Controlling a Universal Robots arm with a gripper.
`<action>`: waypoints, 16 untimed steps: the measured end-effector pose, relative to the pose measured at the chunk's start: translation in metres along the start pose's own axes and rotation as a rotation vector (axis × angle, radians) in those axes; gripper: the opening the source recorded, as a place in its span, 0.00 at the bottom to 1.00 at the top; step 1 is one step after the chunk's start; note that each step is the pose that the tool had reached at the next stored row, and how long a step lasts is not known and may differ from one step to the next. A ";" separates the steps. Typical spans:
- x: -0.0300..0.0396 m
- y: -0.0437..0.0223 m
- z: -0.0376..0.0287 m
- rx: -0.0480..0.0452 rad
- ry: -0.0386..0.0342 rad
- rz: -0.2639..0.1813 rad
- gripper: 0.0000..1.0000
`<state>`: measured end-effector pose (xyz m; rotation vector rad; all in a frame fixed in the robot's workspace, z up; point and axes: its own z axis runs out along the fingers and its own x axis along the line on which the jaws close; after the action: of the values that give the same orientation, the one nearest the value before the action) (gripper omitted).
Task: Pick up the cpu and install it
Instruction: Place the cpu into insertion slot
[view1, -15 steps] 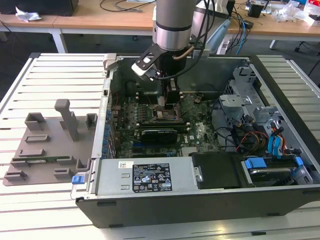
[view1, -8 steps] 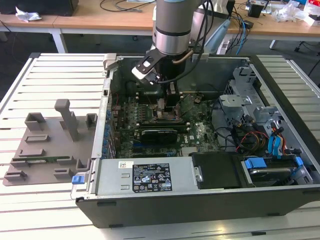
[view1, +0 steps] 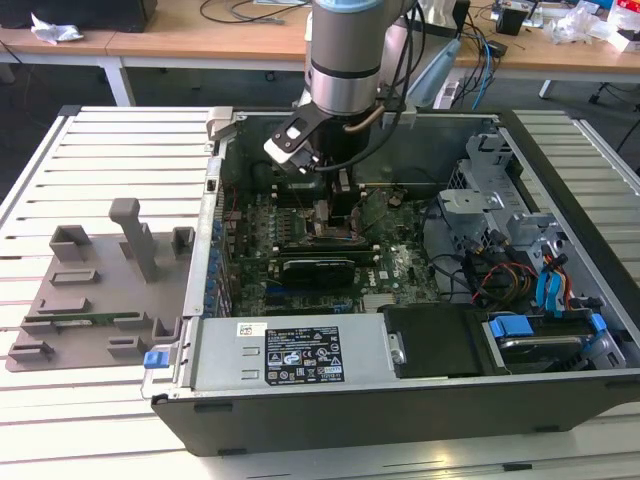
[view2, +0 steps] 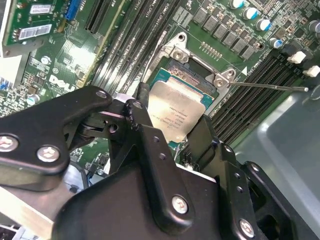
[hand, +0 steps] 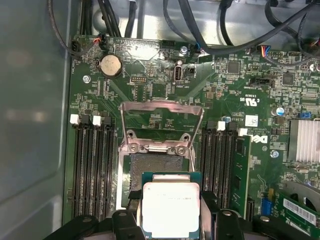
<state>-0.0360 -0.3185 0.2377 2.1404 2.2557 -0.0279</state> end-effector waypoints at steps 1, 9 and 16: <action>0.0006 0.0000 0.0005 0.0001 -0.0001 0.000 0.55; 0.0028 0.0015 0.0160 0.0011 -0.0003 0.029 0.55; 0.0073 0.0022 0.0259 0.0012 -0.0002 0.031 0.55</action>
<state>-0.0339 -0.3121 0.2115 2.1759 2.2221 -0.0287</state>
